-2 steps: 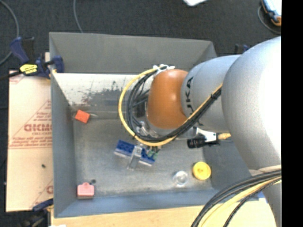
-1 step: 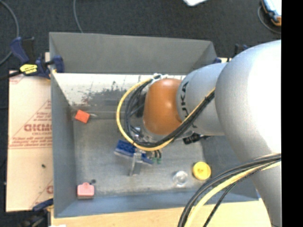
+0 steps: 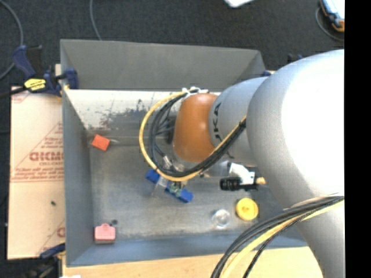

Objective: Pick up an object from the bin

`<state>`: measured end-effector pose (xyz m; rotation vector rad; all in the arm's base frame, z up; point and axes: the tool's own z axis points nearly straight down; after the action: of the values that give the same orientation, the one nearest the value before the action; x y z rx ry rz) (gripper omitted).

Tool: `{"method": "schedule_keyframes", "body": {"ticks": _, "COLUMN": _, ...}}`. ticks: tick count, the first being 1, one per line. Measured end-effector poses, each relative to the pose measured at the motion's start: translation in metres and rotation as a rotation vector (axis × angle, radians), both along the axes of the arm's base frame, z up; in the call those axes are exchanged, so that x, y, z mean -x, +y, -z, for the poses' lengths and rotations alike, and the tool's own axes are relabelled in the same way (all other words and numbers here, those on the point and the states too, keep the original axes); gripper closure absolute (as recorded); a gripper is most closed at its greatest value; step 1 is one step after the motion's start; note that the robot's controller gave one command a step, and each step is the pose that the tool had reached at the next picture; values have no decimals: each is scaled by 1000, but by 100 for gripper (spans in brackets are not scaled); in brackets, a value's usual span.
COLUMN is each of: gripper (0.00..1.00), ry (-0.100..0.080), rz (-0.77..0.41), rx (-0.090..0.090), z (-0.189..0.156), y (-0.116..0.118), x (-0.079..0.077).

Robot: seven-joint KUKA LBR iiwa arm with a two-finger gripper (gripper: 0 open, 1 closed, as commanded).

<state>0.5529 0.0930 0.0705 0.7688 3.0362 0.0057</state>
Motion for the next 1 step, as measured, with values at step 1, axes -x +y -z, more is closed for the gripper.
{"method": "schedule_keyframes", "body": {"ticks": 1, "gripper": 100, "ry": 0, "rz": 0, "rx": 0, "z": 0, "y": 0, "x": 0}}
